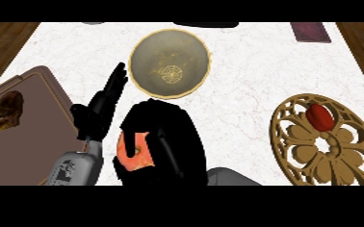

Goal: Pick the squash from the placemat and place it in the bowl

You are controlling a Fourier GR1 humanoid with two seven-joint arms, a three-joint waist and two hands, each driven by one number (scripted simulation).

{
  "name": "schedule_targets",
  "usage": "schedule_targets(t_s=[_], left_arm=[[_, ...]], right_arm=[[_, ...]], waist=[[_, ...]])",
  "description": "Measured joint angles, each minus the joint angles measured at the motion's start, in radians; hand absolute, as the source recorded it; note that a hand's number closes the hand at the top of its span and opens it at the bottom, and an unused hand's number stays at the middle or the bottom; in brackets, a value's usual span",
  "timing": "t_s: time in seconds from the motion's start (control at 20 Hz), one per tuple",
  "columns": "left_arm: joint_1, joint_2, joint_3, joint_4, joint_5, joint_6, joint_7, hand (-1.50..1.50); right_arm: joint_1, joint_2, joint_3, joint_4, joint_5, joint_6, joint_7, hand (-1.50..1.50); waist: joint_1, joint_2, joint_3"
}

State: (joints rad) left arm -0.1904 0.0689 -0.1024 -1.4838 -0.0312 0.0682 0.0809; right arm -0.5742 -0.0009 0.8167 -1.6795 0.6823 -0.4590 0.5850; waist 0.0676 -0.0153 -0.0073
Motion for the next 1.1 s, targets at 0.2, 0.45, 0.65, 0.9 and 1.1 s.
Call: schedule_targets(t_s=[0.2, 0.45, 0.65, 0.9, 1.1], left_arm=[[-0.010, -0.003, 0.000, 0.004, 0.001, 0.000, 0.004, 0.00], [-0.015, -0.006, -0.006, 0.003, -0.004, -0.001, 0.001, 0.00], [-0.030, -0.014, -0.009, 0.003, -0.007, 0.004, 0.008, 0.00], [-0.044, -0.010, 0.002, 0.009, -0.007, 0.006, 0.012, 0.00], [-0.029, -0.004, 0.010, 0.006, -0.002, 0.000, 0.001, 0.00]], right_arm=[[-0.201, 0.000, -0.003, 0.040, 0.030, -0.017, 0.218, 1.50], [-0.462, -0.002, -0.034, 0.152, 0.021, -0.034, 0.407, 1.50], [-0.649, -0.005, -0.083, 0.283, -0.036, -0.035, 0.456, 1.50], [-0.802, -0.005, -0.091, 0.488, -0.085, -0.032, 0.479, 1.50], [-0.874, -0.004, -0.071, 0.647, -0.114, -0.014, 0.477, 1.50]], waist=[[0.003, 0.000, 0.000], [0.016, 0.005, 0.001], [0.020, 0.012, 0.001], [0.011, 0.018, 0.002], [0.003, 0.021, 0.003]])
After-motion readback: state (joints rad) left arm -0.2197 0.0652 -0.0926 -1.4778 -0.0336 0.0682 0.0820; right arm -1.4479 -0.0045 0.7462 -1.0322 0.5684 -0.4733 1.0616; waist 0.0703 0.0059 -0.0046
